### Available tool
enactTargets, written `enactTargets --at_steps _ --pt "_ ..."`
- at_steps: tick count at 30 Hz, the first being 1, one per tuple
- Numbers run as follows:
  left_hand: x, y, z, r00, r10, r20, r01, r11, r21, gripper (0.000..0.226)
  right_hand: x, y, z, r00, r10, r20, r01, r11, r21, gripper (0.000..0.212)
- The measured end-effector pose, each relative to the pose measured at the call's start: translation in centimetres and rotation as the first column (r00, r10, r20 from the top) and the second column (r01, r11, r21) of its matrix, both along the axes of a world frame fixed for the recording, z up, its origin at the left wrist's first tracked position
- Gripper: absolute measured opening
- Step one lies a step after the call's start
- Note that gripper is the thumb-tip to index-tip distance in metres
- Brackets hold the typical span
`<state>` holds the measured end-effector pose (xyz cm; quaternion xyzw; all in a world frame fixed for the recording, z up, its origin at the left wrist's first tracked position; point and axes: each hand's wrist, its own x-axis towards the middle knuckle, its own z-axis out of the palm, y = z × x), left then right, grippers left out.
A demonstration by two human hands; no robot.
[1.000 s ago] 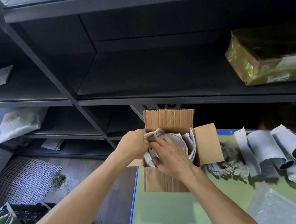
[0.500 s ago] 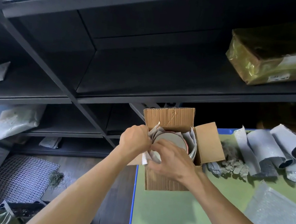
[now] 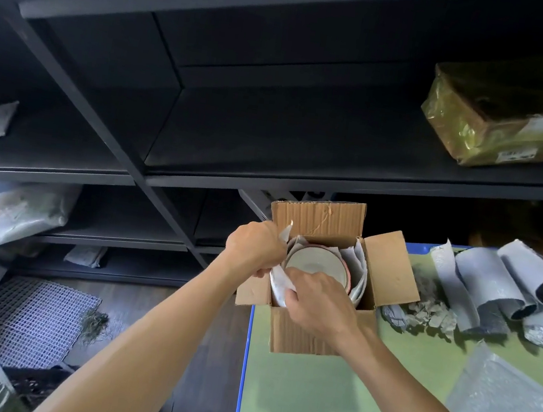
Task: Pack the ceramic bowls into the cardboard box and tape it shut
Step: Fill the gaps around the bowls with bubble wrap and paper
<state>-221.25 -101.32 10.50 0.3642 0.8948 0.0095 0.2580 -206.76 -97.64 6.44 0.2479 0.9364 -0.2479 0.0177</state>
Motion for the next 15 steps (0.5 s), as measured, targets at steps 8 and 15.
enactTargets --at_steps 8,15 --pt "0.3 -0.3 1.1 0.987 -0.088 -0.134 0.095 0.994 0.054 0.011 0.1 -0.7 1.0 0.994 0.051 -0.095 -0.039 0.991 0.129 0.005" --pt "0.5 -1.1 -1.3 0.994 -0.079 -0.075 0.084 0.995 0.059 0.014 0.1 -1.8 -0.4 0.998 0.005 -0.067 0.008 0.981 0.195 0.025"
